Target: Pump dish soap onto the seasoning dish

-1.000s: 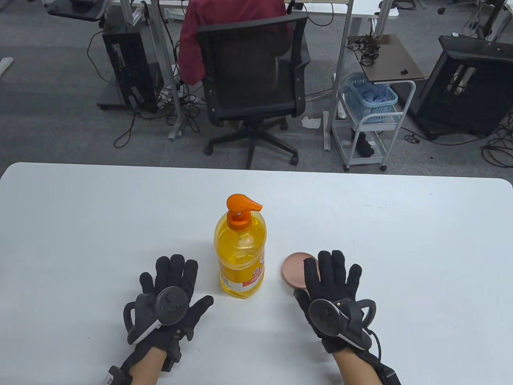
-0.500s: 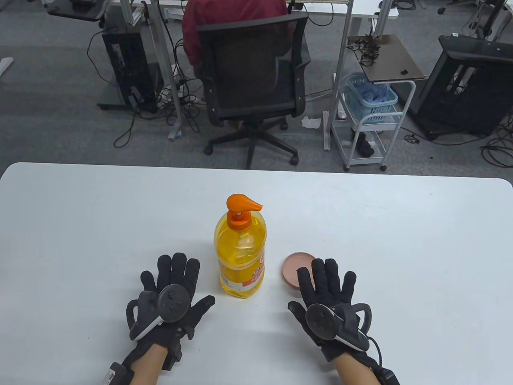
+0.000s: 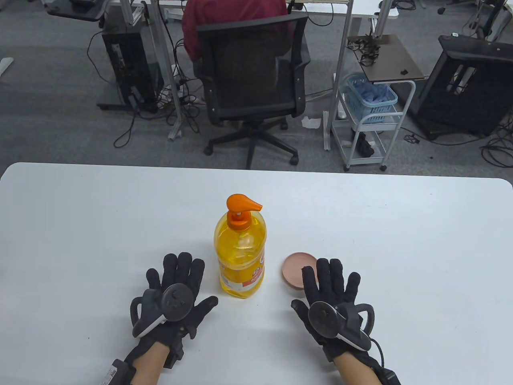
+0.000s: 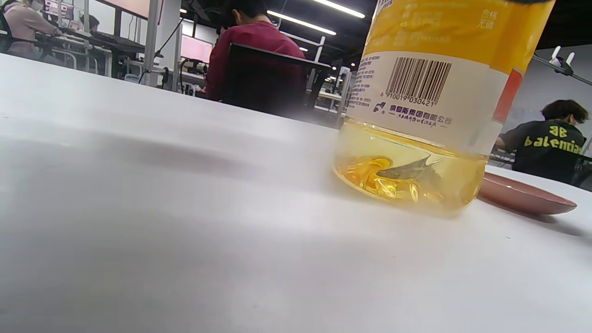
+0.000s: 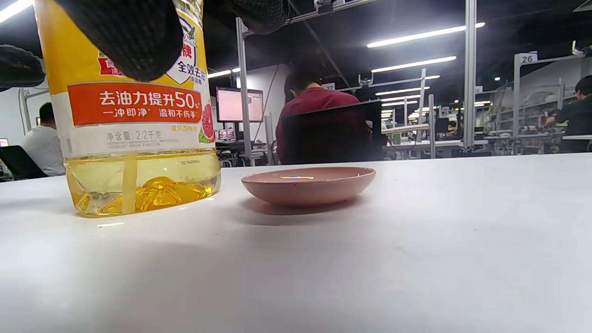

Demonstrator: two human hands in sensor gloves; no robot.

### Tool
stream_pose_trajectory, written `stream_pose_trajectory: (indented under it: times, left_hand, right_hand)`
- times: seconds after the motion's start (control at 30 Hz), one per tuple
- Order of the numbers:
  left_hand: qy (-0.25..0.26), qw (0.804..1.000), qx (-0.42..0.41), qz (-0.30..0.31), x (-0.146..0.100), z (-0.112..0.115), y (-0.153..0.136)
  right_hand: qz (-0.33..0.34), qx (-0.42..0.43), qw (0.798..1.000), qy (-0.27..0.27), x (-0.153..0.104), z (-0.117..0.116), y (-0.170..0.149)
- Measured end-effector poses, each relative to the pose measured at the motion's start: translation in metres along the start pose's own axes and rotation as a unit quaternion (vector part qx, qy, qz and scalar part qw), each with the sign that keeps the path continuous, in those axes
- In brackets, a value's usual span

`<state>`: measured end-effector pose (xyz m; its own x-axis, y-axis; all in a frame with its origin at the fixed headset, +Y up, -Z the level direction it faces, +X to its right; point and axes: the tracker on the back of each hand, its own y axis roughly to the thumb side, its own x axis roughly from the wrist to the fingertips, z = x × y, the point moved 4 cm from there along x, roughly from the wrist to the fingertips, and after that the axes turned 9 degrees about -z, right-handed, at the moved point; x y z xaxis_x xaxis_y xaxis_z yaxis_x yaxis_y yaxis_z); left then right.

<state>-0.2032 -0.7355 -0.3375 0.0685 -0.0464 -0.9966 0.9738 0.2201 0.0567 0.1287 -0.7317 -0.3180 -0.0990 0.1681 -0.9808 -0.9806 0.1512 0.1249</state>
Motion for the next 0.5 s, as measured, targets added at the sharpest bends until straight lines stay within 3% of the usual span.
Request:
stream_pose_trajectory:
  times: [0.5]
  left_hand:
    - [0.004,1.000,0.002,0.002,-0.0032,-0.0033,0.0011]
  right_hand:
    - [0.001,-0.007,1.000,0.013,-0.0002,-0.0027,0.0048]
